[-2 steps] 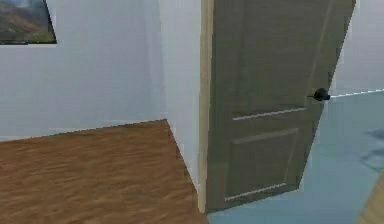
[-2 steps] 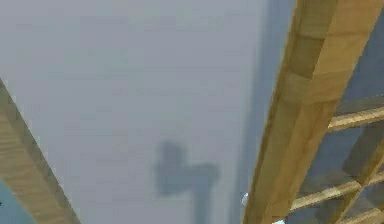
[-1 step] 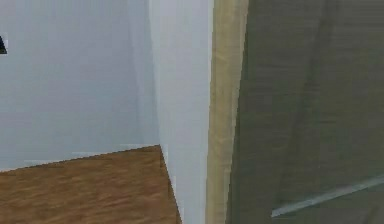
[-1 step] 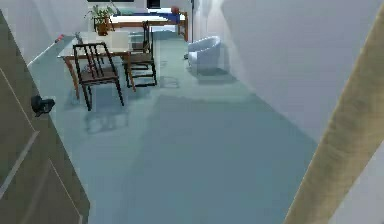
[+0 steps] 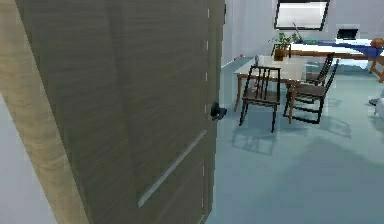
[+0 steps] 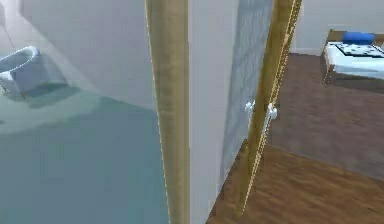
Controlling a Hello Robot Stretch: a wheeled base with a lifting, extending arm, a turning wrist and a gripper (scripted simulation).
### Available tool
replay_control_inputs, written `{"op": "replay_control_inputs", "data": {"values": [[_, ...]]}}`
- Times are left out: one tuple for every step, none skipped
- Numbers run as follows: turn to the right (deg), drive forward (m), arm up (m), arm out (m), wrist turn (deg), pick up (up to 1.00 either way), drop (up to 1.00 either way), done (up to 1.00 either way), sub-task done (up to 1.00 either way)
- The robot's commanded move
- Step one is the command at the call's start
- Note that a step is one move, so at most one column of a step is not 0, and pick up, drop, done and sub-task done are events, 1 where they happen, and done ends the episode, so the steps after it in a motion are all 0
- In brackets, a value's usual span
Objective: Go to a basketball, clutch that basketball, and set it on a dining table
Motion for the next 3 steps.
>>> {"op": "replay_control_inputs", "data": {"values": [[27.0,0.0,0.0,0.0,0.0,0.0,0.0,0.0,0.0],[0.0,1.0,0.0,0.0,0.0,0.0,0.0,0.0,0.0],[9.0,0.0,0.0,0.0,0.0,0.0,0.0,0.0,0.0]]}}
